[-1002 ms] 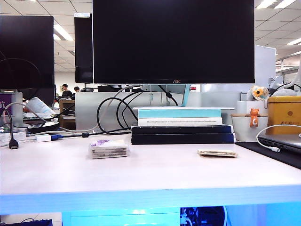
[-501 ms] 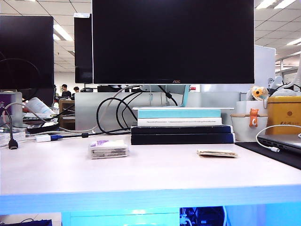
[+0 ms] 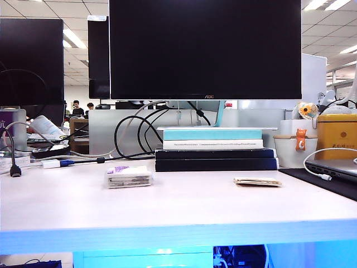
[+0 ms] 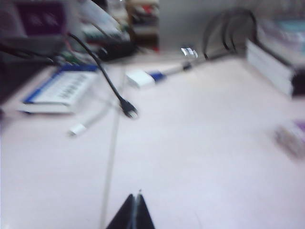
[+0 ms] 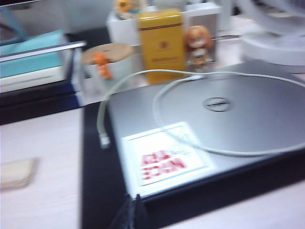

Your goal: Pick up a packet of tissues from the table with the left hand, then take a tissue from it with the right hand.

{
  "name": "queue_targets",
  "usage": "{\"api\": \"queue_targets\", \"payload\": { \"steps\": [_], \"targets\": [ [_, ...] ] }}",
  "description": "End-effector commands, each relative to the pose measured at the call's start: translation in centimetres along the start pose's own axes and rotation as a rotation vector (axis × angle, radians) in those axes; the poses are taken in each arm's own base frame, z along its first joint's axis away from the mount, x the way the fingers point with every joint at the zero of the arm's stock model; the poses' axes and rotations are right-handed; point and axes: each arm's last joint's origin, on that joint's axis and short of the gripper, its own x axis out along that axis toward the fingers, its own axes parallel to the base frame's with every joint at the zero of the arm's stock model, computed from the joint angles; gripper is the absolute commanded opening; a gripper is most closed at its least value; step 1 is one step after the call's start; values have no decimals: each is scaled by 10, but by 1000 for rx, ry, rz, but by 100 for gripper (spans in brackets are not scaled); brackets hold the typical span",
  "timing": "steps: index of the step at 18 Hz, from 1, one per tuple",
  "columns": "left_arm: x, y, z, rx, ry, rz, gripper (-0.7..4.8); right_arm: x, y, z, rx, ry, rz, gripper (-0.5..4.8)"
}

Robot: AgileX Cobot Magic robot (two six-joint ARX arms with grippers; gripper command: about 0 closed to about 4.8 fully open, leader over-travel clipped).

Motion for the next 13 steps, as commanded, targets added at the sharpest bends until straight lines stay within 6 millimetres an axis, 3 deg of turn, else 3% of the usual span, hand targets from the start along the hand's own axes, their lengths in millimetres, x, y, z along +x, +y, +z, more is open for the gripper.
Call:
{"api": "queue_targets", "payload": {
  "steps": [1,13],
  "targets": [
    [0,-1,-1,32,6,-34,-1,1,2,-2,0,-1,65,-1],
    [0,-1,-3,5,33,-36,-2,1,2,-1,0,-4,64,0]
  ]
}}
